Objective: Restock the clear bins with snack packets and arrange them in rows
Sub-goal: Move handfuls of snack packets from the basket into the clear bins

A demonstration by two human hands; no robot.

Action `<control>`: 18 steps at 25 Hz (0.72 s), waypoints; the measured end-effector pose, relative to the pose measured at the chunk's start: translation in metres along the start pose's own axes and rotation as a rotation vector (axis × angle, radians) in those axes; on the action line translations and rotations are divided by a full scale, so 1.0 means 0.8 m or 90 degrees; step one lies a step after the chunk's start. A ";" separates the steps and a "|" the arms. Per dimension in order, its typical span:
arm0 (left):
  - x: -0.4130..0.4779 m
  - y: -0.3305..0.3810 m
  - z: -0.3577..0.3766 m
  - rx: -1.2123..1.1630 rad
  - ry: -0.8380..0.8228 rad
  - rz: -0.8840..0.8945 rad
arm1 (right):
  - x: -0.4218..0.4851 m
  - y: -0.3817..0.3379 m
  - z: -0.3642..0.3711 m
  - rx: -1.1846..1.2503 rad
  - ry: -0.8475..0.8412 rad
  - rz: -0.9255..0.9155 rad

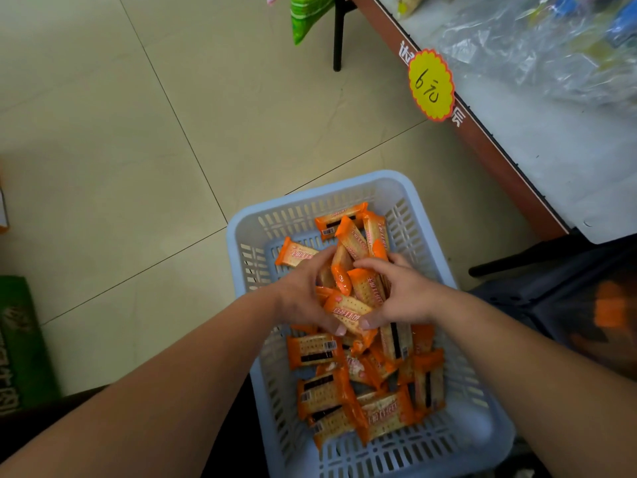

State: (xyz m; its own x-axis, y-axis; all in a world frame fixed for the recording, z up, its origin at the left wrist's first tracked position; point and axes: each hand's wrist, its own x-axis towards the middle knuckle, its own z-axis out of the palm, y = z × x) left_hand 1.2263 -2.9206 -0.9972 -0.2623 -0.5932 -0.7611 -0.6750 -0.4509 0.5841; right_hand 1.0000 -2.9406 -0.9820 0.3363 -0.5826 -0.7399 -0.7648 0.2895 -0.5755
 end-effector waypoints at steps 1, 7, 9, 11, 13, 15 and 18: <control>-0.001 -0.001 0.006 0.039 0.027 0.031 | 0.003 0.001 0.002 0.017 0.030 -0.010; -0.005 0.013 0.029 0.259 0.152 0.153 | 0.007 0.026 0.010 0.079 0.208 -0.060; -0.005 0.019 0.032 0.335 0.109 0.174 | 0.002 0.028 0.013 0.082 0.192 -0.067; -0.005 0.020 0.035 0.383 0.097 0.171 | -0.001 0.028 0.015 0.087 0.183 -0.057; -0.008 0.014 0.035 0.388 0.147 0.205 | -0.005 0.030 0.017 0.118 0.209 -0.051; -0.011 0.006 0.033 0.389 0.194 0.247 | -0.011 0.034 0.018 0.107 0.252 -0.049; -0.012 -0.004 0.035 0.412 0.215 0.287 | -0.017 0.033 0.021 0.112 0.226 -0.032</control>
State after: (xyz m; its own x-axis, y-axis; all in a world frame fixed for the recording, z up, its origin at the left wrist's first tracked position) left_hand 1.2118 -2.8948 -0.9993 -0.4502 -0.8373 -0.3103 -0.8431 0.2841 0.4566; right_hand 0.9846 -2.9123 -0.9929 0.1356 -0.8169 -0.5605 -0.6357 0.3622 -0.6817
